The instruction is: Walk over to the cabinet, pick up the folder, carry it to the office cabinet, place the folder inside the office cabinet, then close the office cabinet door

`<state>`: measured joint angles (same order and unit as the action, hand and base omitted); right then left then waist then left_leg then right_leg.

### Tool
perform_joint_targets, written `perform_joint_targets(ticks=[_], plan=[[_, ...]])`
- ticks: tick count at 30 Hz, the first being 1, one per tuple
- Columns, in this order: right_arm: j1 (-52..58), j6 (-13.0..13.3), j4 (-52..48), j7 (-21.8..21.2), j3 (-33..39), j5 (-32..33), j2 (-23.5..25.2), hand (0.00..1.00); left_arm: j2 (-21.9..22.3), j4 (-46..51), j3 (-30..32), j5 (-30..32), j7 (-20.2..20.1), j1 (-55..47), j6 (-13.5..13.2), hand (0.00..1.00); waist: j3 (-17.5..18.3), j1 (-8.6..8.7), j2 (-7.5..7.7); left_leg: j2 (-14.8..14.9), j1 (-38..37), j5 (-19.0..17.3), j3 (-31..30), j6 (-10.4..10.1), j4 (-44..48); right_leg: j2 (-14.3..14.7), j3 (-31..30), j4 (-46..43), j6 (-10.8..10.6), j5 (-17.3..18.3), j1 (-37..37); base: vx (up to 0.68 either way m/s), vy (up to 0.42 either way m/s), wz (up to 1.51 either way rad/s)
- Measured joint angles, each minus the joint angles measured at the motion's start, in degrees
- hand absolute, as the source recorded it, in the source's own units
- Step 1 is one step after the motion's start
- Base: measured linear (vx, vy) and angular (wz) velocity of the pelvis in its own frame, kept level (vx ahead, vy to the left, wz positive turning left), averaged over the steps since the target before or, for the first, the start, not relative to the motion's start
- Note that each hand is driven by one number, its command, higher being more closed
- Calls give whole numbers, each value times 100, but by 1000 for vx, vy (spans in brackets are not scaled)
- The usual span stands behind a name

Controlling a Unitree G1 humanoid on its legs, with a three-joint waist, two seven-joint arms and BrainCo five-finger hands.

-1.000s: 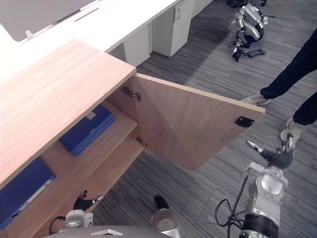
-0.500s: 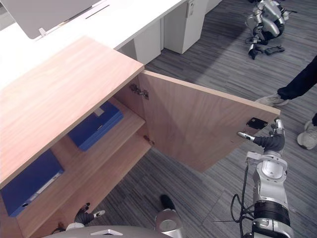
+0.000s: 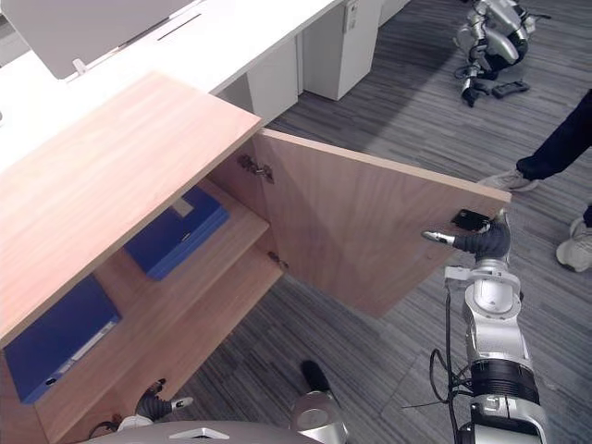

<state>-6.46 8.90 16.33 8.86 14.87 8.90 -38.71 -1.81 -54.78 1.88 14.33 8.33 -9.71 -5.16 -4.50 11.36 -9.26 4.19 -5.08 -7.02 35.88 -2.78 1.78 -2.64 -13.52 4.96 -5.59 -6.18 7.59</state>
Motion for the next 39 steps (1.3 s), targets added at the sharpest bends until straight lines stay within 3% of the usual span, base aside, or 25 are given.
perform_joint_targets(ticks=[5,9,15,22,25,30,33,39], plan=[[486,16,-981,12,90,-32,448,0,-13,-40,-109,130,0,20,2,0,17,127,35,65,-38,2,-86,-1,26,53,84,-19,-31,-79,-48,-63,-88,-2],[1057,18,-1588,9,18,-246,915,0,-131,-137,-200,229,0,60,10,0,88,122,186,105,-96,-1,-67,-10,30,135,-26,-37,29,-146,-48,-46,-62,-16],[2016,144,-2552,-39,-706,-658,1601,0,-217,-266,-237,288,6,216,62,0,159,150,524,141,-100,-42,170,-40,121,203,-425,-40,52,-314,74,-73,-70,-33],[3096,228,-3016,-510,-1968,-846,2059,0,-204,-276,-441,403,14,402,107,0,145,128,648,87,2,-77,-183,-74,163,140,-291,-202,66,-224,79,-116,-81,12],[3292,230,-3006,-735,-2857,-918,2420,0,-206,-279,-496,419,41,449,136,0,173,0,718,77,-3,-21,-393,-80,133,104,-112,-214,111,-204,-3,-68,-50,29],[2768,228,-2375,-845,-4261,-900,2759,0,-241,-353,-763,610,142,458,167,0,213,-251,984,43,48,111,-703,-17,54,44,191,-215,302,-224,-73,-45,-36,25],[2043,224,-1897,-848,-4692,-904,2841,0,-281,-434,-902,640,157,577,169,0,231,-445,1130,-46,103,269,-955,33,-109,-31,468,-212,329,-209,-70,-28,-18,44],[1103,213,-1216,-697,-4845,-919,2961,0,-296,-400,-913,664,284,621,174,0,232,-724,1154,-99,212,434,-1511,110,-274,-161,1016,-206,298,-110,-184,9,5,48]])
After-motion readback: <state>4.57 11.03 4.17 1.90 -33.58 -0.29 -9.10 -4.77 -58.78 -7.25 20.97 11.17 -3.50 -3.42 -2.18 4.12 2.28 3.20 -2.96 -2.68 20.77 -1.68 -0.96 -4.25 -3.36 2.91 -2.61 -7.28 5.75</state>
